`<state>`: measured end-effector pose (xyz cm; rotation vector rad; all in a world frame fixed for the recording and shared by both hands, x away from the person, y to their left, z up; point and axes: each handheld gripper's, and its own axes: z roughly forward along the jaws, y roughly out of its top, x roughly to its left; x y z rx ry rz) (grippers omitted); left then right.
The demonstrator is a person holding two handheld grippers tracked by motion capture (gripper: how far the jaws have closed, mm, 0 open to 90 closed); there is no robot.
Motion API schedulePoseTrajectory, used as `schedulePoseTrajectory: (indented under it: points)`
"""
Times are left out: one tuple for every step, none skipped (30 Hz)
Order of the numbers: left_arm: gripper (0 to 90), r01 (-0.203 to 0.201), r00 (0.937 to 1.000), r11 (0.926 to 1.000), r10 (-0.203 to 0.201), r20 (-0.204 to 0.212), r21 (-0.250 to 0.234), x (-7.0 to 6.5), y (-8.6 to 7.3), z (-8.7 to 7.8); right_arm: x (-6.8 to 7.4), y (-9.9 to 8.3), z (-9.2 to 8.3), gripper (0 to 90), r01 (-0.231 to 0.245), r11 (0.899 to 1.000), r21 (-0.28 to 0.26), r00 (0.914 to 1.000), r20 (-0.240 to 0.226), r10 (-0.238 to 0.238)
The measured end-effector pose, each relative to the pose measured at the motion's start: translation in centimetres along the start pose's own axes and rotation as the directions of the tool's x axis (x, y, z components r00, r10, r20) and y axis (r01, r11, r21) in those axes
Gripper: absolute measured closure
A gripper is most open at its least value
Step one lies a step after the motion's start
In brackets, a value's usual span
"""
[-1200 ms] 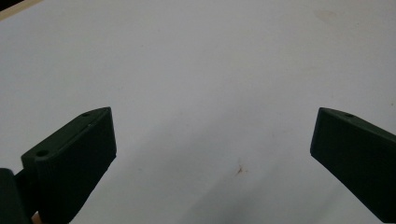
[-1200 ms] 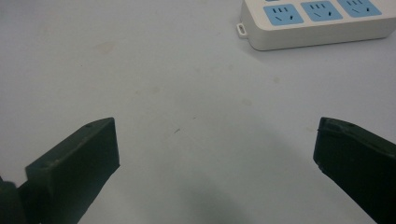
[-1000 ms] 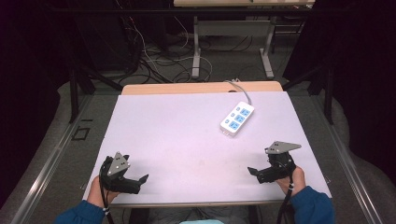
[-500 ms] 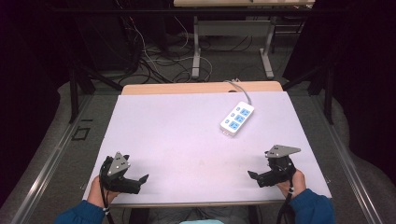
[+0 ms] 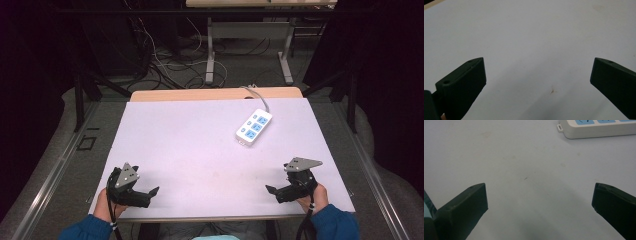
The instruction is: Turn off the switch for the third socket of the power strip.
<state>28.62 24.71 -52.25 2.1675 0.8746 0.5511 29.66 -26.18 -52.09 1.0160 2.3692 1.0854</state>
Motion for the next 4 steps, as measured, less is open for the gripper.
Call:
schedulePoseTrajectory:
  points:
    - [0.3, 0.000, 1.0000, 1.0000, 0.000, -0.001, 0.000, 0.00, 0.01, 0.00, 0.00, 0.00, -0.02, 0.1, 0.001, 1.000, -0.001, 1.0000, 0.001, -0.001]
    - [0.3, -0.002, 1.0000, 1.0000, 0.002, -0.004, 0.000, 0.03, 0.03, -0.02, -0.05, 0.01, -0.06, 0.1, 0.006, 1.000, -0.007, 1.0000, 0.003, -0.006]
    - [0.3, 0.000, 1.0000, 1.0000, 0.000, -0.003, 0.001, 0.07, 0.04, -0.03, -0.04, 0.03, -0.09, 0.1, 0.002, 1.000, -0.002, 1.0000, 0.006, -0.002]
    - [0.3, 0.002, 1.0000, 1.0000, -0.002, -0.003, 0.002, 0.10, 0.04, -0.01, -0.04, 0.02, -0.08, 0.1, 0.001, 1.000, -0.015, 0.9998, 0.019, -0.001]
